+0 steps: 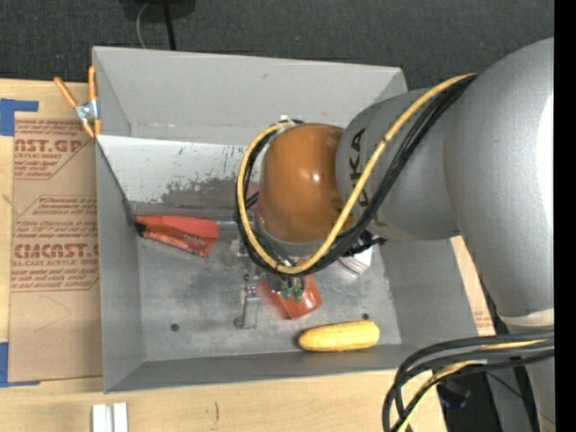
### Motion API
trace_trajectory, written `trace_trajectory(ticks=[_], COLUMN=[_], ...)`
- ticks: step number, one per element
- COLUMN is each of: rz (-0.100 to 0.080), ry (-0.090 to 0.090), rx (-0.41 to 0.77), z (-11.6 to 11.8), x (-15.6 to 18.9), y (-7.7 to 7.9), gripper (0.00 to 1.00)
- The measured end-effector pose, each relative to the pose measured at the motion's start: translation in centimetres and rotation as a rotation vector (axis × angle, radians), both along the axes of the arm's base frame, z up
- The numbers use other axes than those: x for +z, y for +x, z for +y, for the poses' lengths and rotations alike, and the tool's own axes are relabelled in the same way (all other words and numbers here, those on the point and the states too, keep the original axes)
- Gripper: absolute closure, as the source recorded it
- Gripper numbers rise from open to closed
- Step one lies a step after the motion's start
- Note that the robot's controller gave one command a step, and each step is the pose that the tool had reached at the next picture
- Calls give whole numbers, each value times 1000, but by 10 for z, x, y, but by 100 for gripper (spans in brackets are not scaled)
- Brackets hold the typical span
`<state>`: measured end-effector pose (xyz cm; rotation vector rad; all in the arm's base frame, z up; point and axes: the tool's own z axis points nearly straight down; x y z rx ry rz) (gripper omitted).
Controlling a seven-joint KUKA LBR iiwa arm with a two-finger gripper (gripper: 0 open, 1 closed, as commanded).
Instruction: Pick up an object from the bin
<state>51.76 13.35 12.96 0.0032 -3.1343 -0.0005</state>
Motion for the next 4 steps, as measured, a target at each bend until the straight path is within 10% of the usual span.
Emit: trace_trajectory(ticks=[4], rz=[-8], ry=[4], rx=[-68], z=[-79], x=[-54], y=[-5], gripper=[0])
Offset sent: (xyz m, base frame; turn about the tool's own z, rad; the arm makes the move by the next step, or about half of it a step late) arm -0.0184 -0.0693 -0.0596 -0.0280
